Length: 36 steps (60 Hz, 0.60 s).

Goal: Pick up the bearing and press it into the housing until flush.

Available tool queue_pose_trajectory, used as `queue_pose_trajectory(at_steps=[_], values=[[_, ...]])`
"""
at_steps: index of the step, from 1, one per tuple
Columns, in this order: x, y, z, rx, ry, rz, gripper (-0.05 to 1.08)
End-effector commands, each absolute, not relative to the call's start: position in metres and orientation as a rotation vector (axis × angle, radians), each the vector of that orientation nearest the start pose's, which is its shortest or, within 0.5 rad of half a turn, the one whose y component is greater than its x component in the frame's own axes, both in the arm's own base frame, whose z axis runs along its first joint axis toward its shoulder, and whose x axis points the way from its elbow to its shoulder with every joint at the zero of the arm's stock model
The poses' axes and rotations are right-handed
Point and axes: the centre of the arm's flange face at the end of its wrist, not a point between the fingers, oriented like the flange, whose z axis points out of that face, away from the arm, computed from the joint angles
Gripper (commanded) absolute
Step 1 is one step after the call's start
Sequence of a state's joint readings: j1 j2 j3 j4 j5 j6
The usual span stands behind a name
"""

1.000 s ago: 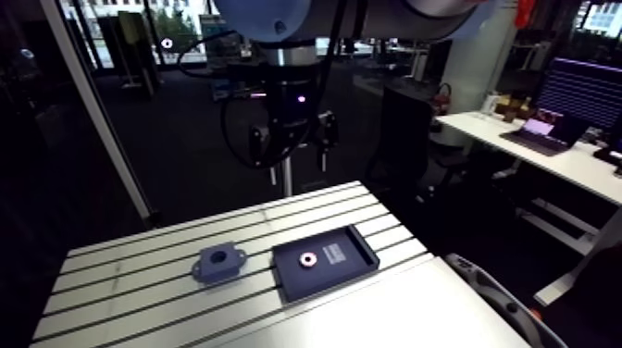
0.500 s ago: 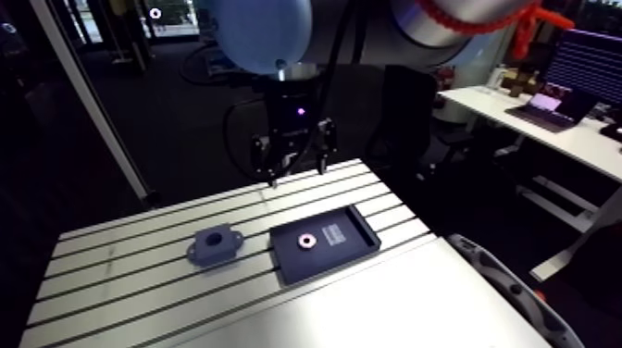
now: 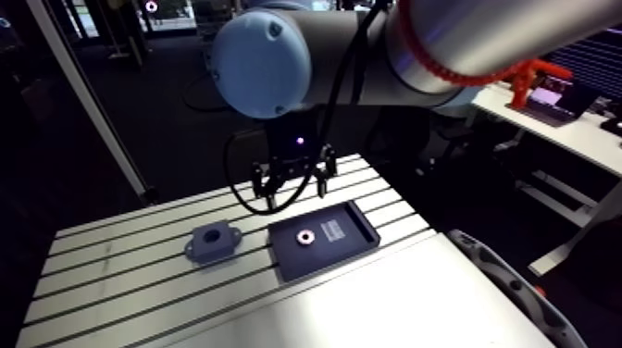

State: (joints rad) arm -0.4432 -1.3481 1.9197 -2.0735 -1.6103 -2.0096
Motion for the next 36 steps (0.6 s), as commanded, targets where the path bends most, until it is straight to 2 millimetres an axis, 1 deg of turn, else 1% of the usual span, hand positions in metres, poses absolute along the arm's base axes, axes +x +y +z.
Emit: queue_pose_trajectory(at_steps=[1, 8, 14, 21, 36], values=[[-0.512, 0.107, 0.243, 0.020, 3.059, 0.011, 0.02], [-0.511, 0.108, 0.241, 0.018, 3.062, 0.013, 0.01], [-0.509, 0.113, 0.237, 0.029, 3.060, 0.005, 0.02], [-0.510, 0.114, 0.236, 0.023, 3.065, 0.009, 0.02], [-0.518, 0.121, 0.220, 0.027, 3.058, 0.002, 0.01]])
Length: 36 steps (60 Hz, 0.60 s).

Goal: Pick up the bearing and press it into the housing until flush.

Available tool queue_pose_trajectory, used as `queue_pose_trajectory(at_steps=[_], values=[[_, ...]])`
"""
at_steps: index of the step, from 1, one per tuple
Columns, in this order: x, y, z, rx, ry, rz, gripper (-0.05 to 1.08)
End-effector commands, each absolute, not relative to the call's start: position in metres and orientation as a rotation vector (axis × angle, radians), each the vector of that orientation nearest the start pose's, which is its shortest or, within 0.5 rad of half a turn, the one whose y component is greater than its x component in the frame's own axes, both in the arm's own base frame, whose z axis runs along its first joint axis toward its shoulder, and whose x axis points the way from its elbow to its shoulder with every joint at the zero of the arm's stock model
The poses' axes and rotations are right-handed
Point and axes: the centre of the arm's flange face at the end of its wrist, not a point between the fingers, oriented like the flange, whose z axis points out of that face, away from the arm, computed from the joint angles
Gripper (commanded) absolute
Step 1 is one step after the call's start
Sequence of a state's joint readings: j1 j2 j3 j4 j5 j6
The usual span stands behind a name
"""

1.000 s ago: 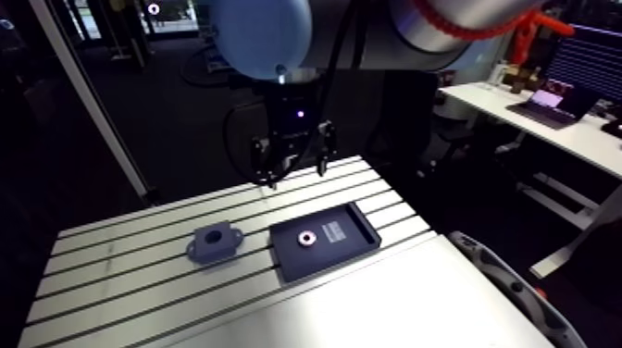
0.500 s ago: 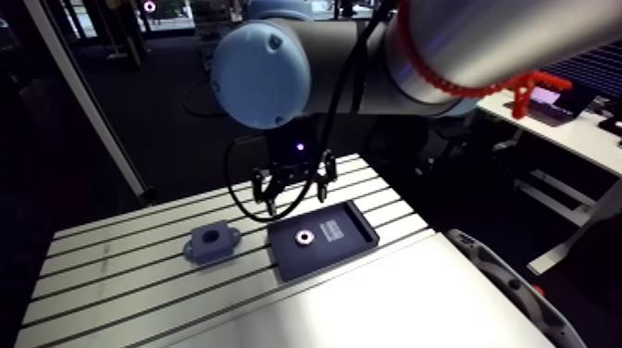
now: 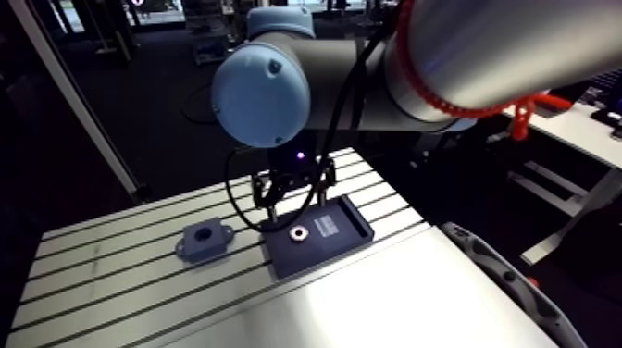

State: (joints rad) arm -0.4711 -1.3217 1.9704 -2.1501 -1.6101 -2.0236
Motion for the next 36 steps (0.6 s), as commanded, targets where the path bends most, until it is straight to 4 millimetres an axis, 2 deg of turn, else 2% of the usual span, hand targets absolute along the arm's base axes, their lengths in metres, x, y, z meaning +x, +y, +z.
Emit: queue_pose_trajectory(at_steps=[1, 13, 36], values=[[-0.519, 0.122, 0.218, 0.025, 3.055, 0.000, 0.02], [-0.519, 0.125, 0.211, 0.022, 3.044, -0.009, 0.05], [-0.524, 0.126, 0.191, 0.023, 3.063, 0.011, 0.21]])
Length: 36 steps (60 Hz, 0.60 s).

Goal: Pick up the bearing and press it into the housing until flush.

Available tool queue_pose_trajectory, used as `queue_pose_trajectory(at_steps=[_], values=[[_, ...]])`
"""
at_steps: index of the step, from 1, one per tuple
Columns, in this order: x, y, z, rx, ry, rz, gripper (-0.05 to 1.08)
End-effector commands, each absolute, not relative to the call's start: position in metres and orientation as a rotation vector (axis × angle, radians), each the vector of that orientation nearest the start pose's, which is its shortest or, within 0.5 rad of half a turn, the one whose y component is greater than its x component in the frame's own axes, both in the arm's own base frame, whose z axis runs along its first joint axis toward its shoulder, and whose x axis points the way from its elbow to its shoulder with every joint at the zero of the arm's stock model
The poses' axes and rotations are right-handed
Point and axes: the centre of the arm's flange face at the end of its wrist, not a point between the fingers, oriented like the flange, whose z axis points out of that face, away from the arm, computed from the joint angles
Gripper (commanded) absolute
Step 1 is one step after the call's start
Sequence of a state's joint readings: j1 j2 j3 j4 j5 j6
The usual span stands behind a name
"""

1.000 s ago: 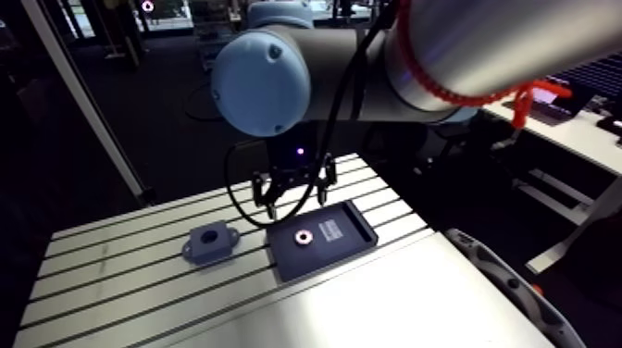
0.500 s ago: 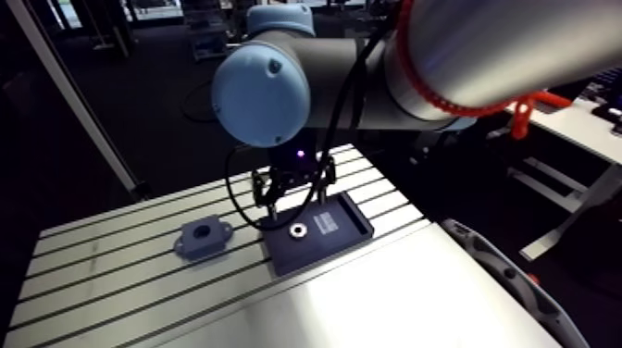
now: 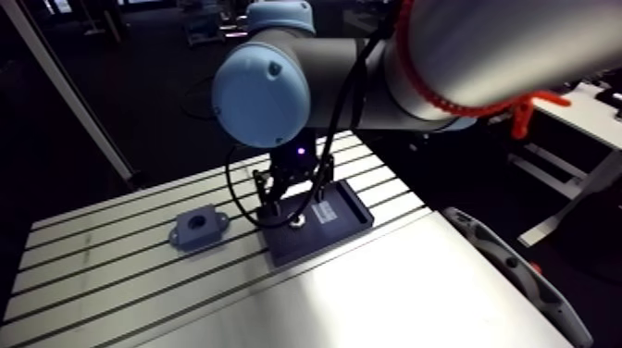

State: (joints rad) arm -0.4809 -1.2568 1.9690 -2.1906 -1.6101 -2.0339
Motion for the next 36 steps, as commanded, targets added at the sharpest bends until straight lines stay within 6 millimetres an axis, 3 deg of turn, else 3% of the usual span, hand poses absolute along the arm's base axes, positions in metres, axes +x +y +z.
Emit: queue_pose_trajectory(at_steps=[1, 36], values=[[-0.5237, 0.1256, 0.1905, 0.023, 3.063, 0.011, 0.21], [-0.5255, 0.1163, 0.1825, -0.003, 3.052, -0.001, 0.25]])
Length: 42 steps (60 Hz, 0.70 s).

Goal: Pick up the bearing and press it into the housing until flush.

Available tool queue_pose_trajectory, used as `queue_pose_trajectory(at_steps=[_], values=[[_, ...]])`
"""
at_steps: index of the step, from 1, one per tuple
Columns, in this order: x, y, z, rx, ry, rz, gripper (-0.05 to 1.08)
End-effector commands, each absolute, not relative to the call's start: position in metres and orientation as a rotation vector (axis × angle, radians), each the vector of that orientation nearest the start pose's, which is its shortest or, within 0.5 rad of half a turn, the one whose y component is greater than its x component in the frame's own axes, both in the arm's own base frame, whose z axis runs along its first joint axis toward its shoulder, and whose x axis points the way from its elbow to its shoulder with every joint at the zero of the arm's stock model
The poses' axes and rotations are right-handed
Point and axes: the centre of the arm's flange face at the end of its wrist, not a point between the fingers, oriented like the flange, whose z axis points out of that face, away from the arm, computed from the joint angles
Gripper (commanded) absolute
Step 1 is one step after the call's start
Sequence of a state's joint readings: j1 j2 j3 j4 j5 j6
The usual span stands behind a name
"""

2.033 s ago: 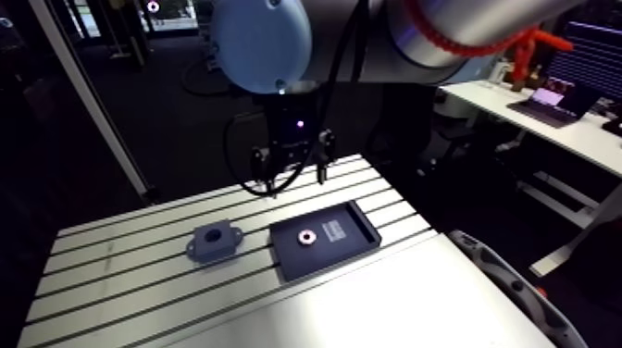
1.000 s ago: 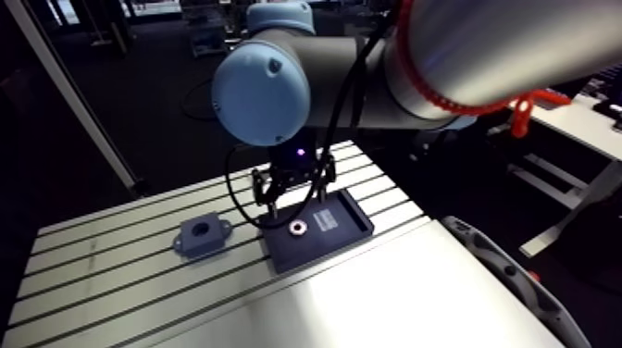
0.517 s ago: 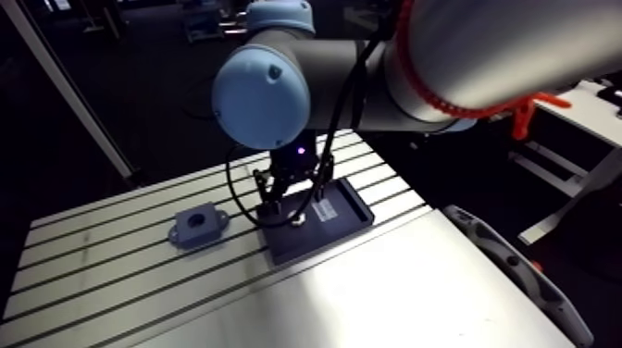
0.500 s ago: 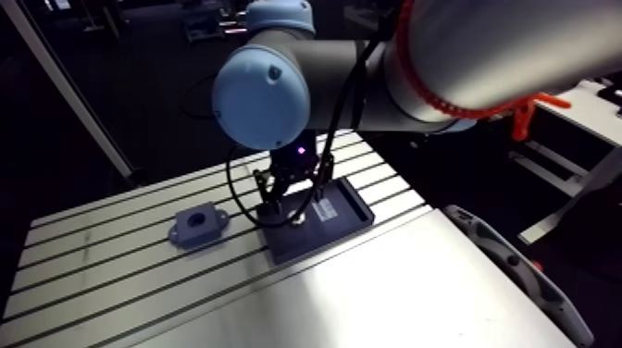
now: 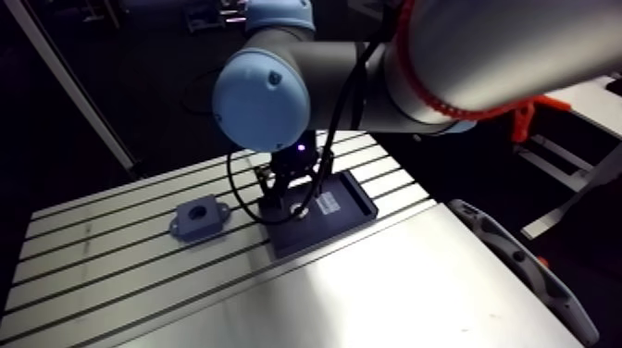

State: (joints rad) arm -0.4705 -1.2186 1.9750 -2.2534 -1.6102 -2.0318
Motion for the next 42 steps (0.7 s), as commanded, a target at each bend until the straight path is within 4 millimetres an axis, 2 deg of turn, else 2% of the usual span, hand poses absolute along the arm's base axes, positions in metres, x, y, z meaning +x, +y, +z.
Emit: queue_pose_trajectory(at_steps=[1, 42], values=[[-0.526, 0.116, 0.182, -0.003, 3.052, -0.001, 0.25], [-0.524, 0.115, 0.171, -0.006, 3.047, -0.002, 0.29]])
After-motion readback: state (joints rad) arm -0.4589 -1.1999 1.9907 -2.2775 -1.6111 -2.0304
